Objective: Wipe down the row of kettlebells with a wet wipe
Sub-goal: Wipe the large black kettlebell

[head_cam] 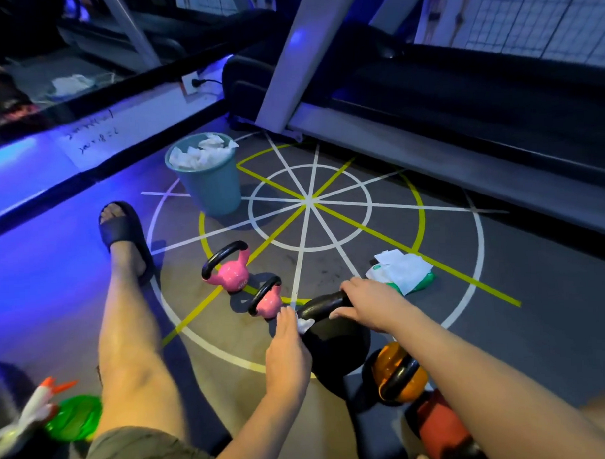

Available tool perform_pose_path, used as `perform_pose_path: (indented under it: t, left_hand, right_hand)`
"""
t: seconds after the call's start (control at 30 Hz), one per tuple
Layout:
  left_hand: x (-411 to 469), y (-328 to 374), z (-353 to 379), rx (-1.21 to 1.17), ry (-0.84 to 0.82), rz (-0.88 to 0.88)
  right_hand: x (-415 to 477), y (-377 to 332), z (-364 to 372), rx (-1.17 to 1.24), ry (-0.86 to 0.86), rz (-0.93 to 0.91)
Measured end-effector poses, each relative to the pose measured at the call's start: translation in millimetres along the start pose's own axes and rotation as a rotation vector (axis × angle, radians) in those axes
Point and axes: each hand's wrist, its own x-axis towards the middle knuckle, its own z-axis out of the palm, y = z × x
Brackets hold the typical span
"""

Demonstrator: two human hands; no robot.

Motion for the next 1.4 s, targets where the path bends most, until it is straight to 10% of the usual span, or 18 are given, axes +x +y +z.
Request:
perform_pose_path:
  t: [0.3,0.53,0.9,1.1,1.4]
  left_hand:
    - [20,-29,3,-0.215,-0.092,-0.228]
    - [3,-15,21,-0.455,0.217,-0.221]
    - [47,-60,60,-0.352,-0.093,-0.345]
    - [41,-50,40,-1.029,0.132,-0.405]
    - [31,-59,56,-0.44,-0.093,-0.216]
  right_hand:
    - [0,-4,21,-0.016,0.06,0.131]
    - [0,-5,36,0.21,0.069,0.156]
    - [2,-8,39,0.374,0.064,0.221]
    - [1,-7,39,0.361,0.049,0.215]
    - [2,-3,36,0.374,-0.016,0.257]
